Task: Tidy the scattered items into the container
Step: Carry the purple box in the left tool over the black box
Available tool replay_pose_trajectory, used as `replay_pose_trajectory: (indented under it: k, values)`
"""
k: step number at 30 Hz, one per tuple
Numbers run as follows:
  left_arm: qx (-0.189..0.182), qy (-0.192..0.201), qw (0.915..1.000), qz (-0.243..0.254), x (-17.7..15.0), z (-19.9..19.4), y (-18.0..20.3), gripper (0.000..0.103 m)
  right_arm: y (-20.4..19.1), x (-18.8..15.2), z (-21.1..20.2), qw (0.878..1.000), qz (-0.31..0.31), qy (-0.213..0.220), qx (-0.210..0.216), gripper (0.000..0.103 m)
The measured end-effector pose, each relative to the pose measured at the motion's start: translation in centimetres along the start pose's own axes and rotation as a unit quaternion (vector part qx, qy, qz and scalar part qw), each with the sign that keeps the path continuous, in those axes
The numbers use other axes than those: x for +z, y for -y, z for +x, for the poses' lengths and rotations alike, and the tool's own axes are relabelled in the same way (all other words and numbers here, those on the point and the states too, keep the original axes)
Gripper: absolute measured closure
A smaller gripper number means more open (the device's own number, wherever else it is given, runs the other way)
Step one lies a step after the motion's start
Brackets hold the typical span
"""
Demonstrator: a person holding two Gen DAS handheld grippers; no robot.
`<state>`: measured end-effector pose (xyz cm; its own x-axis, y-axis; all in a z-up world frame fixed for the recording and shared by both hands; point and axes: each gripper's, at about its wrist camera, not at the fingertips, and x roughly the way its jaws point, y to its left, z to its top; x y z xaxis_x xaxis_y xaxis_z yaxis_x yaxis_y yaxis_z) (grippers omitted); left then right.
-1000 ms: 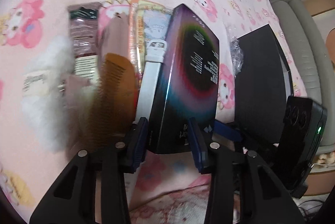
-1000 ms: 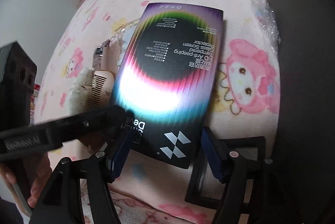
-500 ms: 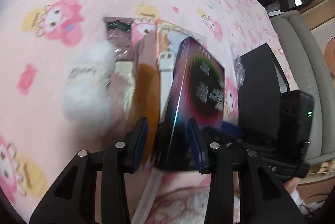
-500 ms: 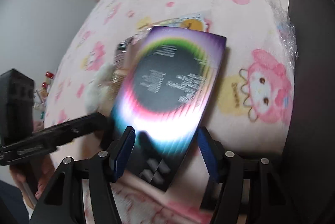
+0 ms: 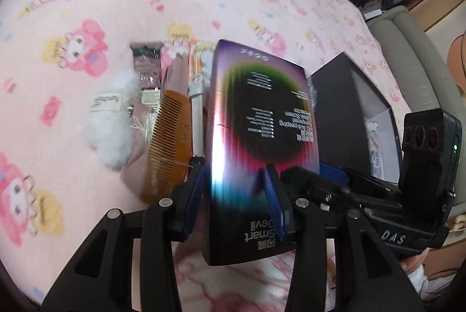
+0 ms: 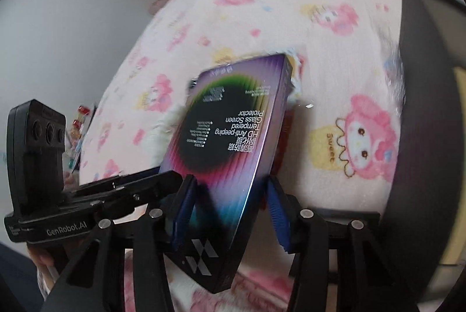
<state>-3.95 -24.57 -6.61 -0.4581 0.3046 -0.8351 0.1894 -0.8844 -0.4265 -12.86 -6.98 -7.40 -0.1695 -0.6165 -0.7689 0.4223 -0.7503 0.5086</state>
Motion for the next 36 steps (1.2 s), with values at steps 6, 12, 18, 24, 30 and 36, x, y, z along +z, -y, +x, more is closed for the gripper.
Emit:
replay_pose_trajectory:
  k: [6, 12, 18, 24, 30, 36]
  values:
    - [-0.003, 0.025, 0.9994, 0.025, -1.0, -2.6, 4.3, 0.061, -1.1, -1.5, -5.0, 0.999, -0.02, 0.026, 0.001, 0.059]
    - [-0.044, 0.024, 0.9973, 0.055, -0.6, -1.7, 10.6, 0.061, 1.4, -1.7, -11.4, 0.997, -0.019, 0.066, -0.025, 0.059]
    - [-0.071, 0.014, 0.9933, 0.09, 0.5, 0.7, 17.8, 0.061, 6.3, -2.0, -17.7, 0.993, 0.002, 0.107, -0.05, 0.059]
    - [-0.085, -0.01, 0.992, 0.093, 1.1, 5.2, 24.3, 0.062, 11.5, -0.4, -21.8, 0.986, -0.006, 0.125, -0.113, 0.058]
    - [-0.078, -0.048, 0.9928, 0.078, 2.3, 10.3, 26.6, 0.061, 18.0, 0.9, -22.0, 0.988, 0.019, 0.108, -0.108, 0.058]
    - [-0.063, -0.077, 0.992, 0.077, 3.1, 13.6, 27.2, 0.061, 21.5, 0.5, -20.5, 0.99, 0.053, 0.092, -0.096, 0.058]
